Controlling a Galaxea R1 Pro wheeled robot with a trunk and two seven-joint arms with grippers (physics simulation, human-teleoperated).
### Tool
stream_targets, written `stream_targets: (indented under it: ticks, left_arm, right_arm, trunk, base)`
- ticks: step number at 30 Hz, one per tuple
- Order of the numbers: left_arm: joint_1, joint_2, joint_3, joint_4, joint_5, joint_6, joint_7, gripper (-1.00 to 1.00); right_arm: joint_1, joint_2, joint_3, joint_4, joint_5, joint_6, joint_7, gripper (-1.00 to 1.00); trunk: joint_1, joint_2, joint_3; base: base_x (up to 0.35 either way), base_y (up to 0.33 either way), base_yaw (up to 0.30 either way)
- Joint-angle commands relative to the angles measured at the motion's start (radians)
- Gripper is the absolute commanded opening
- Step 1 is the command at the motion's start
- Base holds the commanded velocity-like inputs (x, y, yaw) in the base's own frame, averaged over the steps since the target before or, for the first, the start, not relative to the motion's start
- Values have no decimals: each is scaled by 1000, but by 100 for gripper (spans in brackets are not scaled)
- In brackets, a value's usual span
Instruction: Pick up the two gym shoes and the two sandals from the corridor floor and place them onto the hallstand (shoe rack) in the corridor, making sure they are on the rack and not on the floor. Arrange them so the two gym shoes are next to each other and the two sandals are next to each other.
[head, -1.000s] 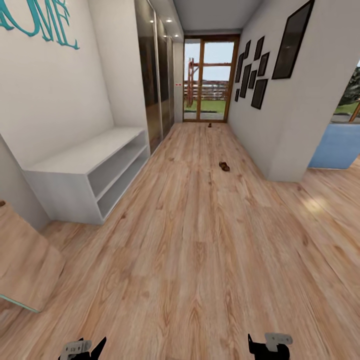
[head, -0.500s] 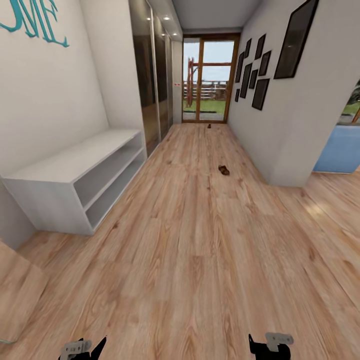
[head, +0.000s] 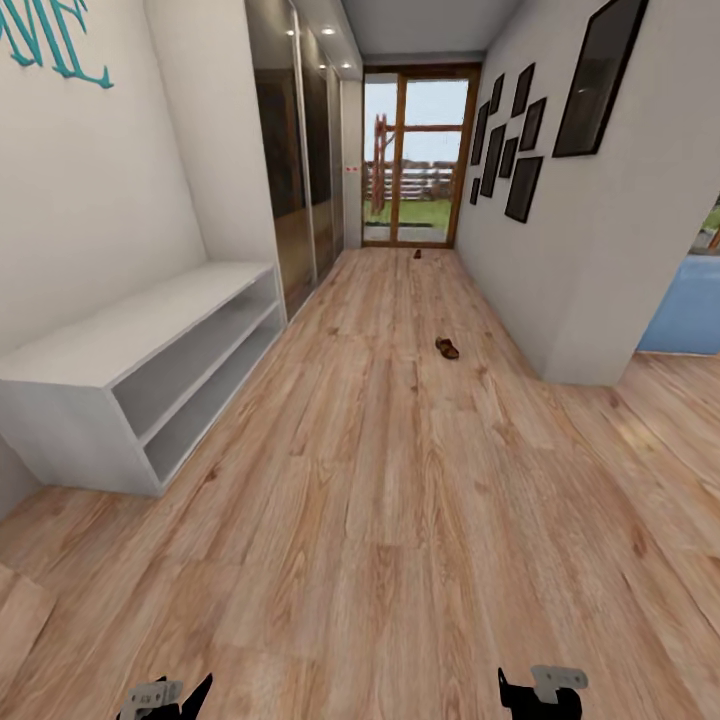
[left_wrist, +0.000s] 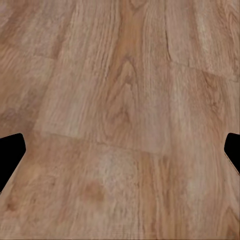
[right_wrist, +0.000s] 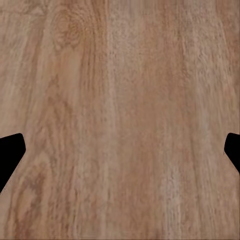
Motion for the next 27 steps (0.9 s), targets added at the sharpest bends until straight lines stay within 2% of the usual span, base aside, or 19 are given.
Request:
stream_targets:
  ticks: [1,27]
  left_arm:
    - [-1,0,6,1,-1,-1,-8,100]
    - [-1,0,6,1,-1,-1,-8,100]
  right_arm:
    - [-1,0,-5,1,11,-3,-5,100]
    - [-1,0,-5,1,11,-3,-5,100]
  trunk:
    - [0,0,-1]
    - [0,0,-1]
  base:
    - [339,-101,0]
    - [339,-91,0]
